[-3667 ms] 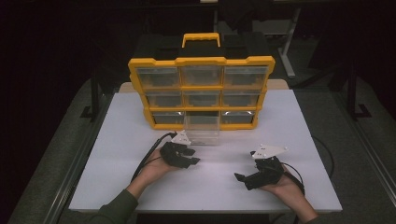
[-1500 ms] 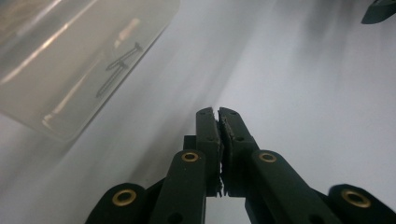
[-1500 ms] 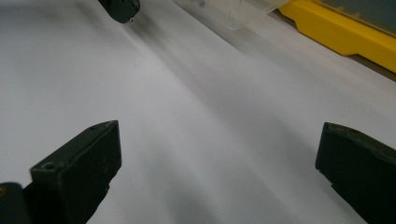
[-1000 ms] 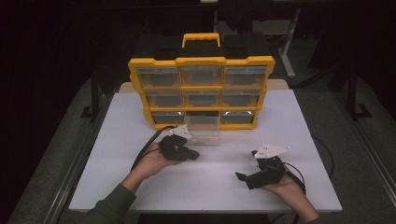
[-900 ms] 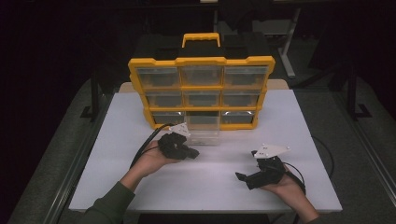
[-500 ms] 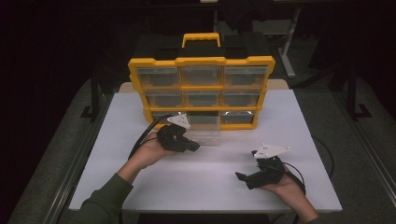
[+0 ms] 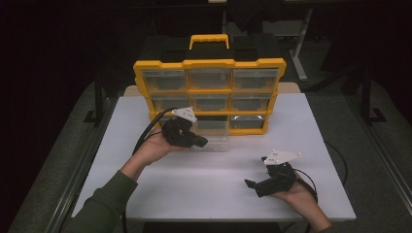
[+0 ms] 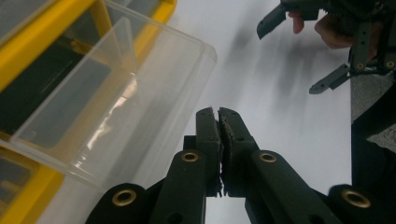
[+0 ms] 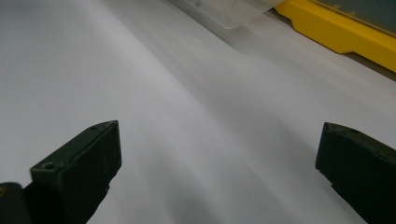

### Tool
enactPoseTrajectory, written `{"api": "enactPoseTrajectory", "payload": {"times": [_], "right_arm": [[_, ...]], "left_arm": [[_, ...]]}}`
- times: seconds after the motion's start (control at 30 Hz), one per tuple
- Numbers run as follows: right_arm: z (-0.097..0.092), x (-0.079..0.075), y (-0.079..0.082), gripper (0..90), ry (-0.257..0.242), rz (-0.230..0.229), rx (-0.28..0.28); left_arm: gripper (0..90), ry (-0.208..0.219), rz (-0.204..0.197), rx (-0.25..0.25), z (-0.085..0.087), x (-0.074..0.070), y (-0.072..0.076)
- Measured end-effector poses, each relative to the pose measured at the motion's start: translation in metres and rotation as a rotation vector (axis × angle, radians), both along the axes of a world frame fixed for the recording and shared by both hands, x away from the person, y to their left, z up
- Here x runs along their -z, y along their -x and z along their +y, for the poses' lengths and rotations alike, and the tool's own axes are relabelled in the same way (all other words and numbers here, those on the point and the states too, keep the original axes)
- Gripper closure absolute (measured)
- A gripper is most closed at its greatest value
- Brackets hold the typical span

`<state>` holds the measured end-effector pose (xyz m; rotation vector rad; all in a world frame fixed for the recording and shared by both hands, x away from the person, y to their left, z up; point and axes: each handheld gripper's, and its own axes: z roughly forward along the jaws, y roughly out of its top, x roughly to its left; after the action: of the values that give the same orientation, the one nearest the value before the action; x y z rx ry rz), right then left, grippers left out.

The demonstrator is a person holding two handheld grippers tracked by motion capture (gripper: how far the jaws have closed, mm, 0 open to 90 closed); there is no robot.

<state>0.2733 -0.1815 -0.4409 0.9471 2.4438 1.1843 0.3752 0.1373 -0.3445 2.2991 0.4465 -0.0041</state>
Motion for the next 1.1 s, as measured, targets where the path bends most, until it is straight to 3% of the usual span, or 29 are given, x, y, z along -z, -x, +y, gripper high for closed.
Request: {"api": "enactPoseTrajectory", "payload": {"times": [0.57, 0.73, 1.1], "right_arm": [[0.0, 0.0, 0.0, 0.0, -0.003, 0.002, 0.0], [0.0, 0.0, 0.0, 0.0, -0.005, 0.003, 0.002], [-0.001, 0.0, 0.0, 0.0, -0.007, 0.003, 0.001]], "left_arm": [[87.4, -0.006, -0.005, -0.034, -0.006, -0.006, -0.024], [87.4, -0.026, -0.02, -0.057, -0.013, -0.002, -0.035], [87.4, -0.084, -0.027, -0.056, -0.025, 0.012, -0.045]]}}
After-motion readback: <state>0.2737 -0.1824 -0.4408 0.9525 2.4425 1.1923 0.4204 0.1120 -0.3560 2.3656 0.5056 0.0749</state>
